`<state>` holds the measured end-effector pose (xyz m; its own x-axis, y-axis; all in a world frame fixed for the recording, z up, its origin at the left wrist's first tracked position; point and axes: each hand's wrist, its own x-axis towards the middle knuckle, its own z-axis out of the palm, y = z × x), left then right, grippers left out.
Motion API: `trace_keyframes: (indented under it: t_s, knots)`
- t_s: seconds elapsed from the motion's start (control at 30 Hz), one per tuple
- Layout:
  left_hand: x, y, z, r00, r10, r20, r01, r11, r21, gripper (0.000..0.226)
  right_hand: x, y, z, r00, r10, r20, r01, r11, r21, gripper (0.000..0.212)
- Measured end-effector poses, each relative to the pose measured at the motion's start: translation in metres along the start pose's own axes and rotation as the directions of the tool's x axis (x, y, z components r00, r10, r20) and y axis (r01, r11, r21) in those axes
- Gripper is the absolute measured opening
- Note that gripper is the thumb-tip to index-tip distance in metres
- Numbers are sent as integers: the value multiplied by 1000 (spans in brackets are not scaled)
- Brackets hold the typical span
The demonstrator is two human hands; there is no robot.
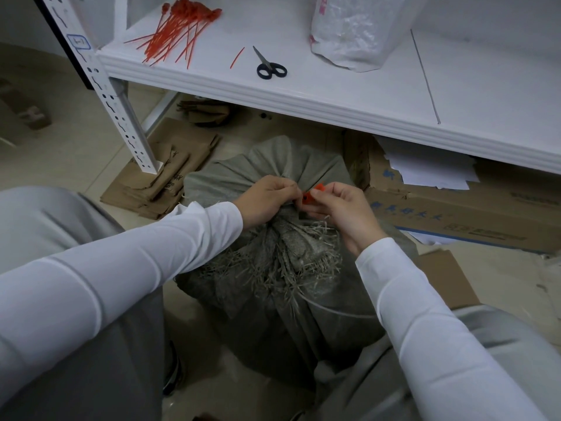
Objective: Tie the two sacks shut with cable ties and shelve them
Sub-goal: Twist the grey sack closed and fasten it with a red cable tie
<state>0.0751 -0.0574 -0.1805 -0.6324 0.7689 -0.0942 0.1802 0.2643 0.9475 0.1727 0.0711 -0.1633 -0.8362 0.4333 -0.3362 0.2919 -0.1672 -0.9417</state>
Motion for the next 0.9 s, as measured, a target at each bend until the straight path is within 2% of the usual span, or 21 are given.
trace_keyframes:
  t_s: [0.1, 0.27, 0.53, 0.8, 0.9]
  knots:
    - [1, 1, 0, 1000, -6, 13, 5, 997, 81, 33, -1, 2, 2, 1000, -3, -7, 3, 1000, 24, 17]
    - [2, 3, -1, 1000, -23, 0, 23, 998, 53, 30, -4, 0, 2, 1000, -6, -13, 7, 998, 65, 22]
    - [5, 2, -4, 998, -58, 28, 54, 990, 134, 33, -5, 5, 3, 999, -29, -30, 32, 996, 84, 21]
    - [1, 5, -2, 996, -90, -20, 88, 991, -97, 33, 2, 6, 2, 990, 85, -116, -54, 968, 244, 15]
    - [1, 5, -2, 994, -103, -21, 100, 989, -112, 32, 5, 8, 1, 996, 69, -59, -49, 956, 288, 12]
